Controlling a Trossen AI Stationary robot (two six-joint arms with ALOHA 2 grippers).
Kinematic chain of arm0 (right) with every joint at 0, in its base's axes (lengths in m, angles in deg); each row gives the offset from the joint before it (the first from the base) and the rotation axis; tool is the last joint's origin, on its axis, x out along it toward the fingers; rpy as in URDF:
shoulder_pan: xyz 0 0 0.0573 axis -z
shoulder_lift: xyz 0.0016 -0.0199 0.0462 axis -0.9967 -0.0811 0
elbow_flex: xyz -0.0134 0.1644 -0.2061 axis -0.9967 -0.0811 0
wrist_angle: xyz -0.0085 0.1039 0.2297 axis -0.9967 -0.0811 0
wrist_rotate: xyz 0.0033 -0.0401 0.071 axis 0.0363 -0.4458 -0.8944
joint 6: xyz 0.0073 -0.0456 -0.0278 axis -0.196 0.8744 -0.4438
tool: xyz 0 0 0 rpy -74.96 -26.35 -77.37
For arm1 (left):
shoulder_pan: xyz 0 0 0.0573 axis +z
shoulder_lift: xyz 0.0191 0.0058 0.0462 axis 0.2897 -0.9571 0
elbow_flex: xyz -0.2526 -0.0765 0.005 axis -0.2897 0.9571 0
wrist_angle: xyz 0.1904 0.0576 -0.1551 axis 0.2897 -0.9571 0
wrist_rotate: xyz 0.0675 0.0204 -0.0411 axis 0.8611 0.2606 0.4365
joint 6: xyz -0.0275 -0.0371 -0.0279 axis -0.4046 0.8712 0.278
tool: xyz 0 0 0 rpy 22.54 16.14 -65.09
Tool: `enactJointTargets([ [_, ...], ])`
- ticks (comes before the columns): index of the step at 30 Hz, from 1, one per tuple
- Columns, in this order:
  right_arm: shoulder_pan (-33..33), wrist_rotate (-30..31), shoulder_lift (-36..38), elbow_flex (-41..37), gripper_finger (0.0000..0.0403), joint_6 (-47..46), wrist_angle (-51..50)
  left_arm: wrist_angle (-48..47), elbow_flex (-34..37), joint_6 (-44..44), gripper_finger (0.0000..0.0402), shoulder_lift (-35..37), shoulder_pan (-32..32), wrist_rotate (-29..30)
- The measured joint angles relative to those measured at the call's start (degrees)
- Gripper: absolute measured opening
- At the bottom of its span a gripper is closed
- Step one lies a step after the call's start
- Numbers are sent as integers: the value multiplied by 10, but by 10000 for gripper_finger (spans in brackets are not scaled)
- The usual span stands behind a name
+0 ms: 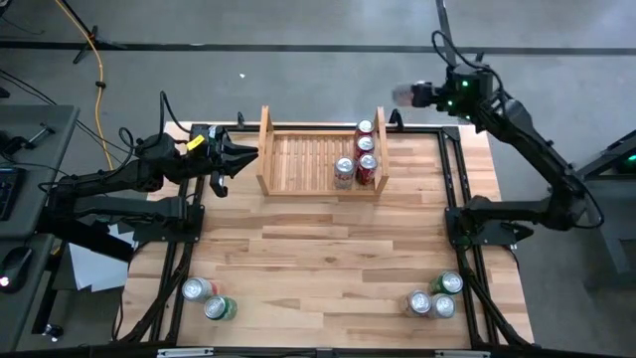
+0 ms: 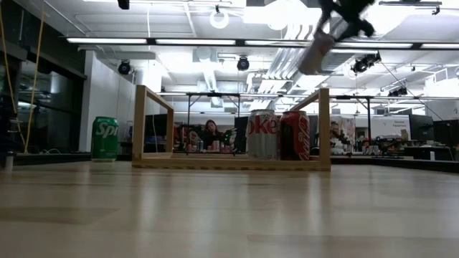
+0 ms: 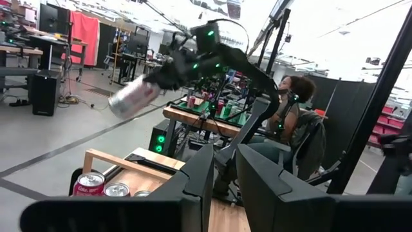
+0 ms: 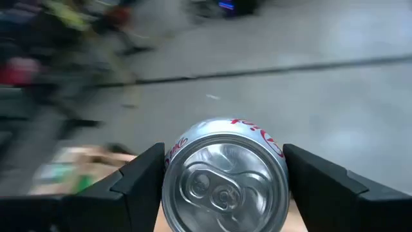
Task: Place canned beverage on shelf
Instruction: Put the top red-silver soda can aligned with the other red-silver soda can on the shelf
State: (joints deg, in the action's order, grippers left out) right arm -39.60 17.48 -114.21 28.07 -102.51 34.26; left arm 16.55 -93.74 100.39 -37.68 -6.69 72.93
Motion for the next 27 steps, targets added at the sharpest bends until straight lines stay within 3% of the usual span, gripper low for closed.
enactJointTargets([
  [5,-88,-43,-40,54,270,0,46,0,0,0,60,0,0,0],
  [12,-184,-45,-189,183,270,6,-63,0,0,0,60,0,0,0],
  [20,-199,-11,-363,319,270,45,-193,0,0,14,60,0,0,0],
  [27,-199,-23,-443,335,270,55,-223,0,0,18,60,0,-1,-3],
])
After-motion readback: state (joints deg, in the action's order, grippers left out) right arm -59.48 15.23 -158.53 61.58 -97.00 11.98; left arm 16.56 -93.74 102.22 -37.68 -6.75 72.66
